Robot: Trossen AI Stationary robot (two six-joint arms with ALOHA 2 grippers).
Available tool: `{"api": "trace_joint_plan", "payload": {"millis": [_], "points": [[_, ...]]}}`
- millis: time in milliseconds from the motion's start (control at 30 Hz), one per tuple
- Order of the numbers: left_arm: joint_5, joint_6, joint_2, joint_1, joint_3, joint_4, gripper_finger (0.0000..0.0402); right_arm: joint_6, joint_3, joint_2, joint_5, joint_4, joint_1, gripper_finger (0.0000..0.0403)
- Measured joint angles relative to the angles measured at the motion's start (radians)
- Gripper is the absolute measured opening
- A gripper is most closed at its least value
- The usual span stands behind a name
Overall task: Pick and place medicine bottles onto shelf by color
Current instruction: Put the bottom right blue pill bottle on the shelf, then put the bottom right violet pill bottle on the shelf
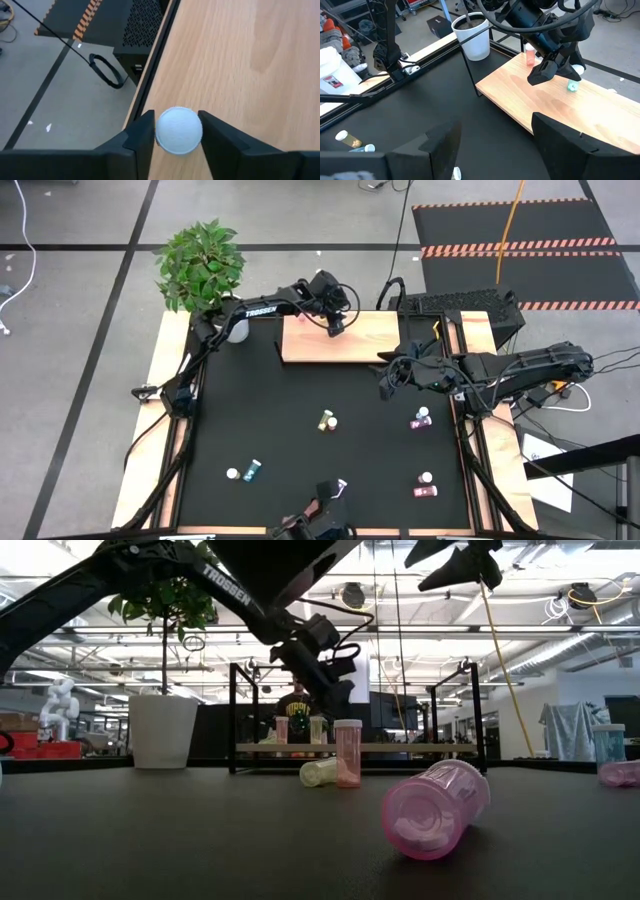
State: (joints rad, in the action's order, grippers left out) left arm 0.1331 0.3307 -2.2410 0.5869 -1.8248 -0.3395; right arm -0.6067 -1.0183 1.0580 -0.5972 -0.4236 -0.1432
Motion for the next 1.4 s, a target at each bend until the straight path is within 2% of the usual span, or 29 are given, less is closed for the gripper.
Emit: {"api": "trace_joint_plan", "payload": {"millis": [200,400,567,733,833,933,1067,1200,1333,1400], "points": [[-0.004,0.008,0.000,0.000,0.000,0.004,0.0223,-0.002,0.000,0.000,0.000,0.000,0.000,0.0270],[-0.006,0.037,0.015,-0.004,-0.008,0.016,0.0284,0.008,0.000,0.000,-0.001,0.024,0.000,0.0274],[-0.013,0.067,0.094,-0.018,-0.016,0.023,0.0319,0.051,0.000,0.000,-0.003,0.078,0.002,0.0274],[-0.040,0.067,0.201,-0.052,-0.016,-0.018,0.0334,0.115,0.000,0.000,0.014,0.083,0.057,0.0274],[-0.079,0.066,0.266,-0.089,-0.017,-0.038,0.0335,0.169,-0.001,0.000,0.121,0.114,0.113,0.0274],[-0.135,0.024,0.326,-0.133,-0.017,-0.097,0.0335,0.205,-0.001,0.000,0.297,0.128,0.183,0.0274],[-0.182,-0.167,0.408,-0.192,-0.016,-0.172,0.0335,0.252,-0.002,0.019,0.479,0.129,0.247,0.0274],[-0.188,-0.376,0.481,-0.246,-0.017,-0.302,0.0335,0.321,-0.001,0.067,0.597,0.125,0.255,0.0274],[-0.238,-0.565,0.544,-0.321,-0.018,-0.553,0.0335,0.354,-0.001,0.146,0.685,0.144,0.251,0.0274],[-0.269,-0.662,0.563,-0.364,-0.017,-0.735,0.0335,0.353,0.000,0.194,0.734,0.166,0.250,0.0274]]}}
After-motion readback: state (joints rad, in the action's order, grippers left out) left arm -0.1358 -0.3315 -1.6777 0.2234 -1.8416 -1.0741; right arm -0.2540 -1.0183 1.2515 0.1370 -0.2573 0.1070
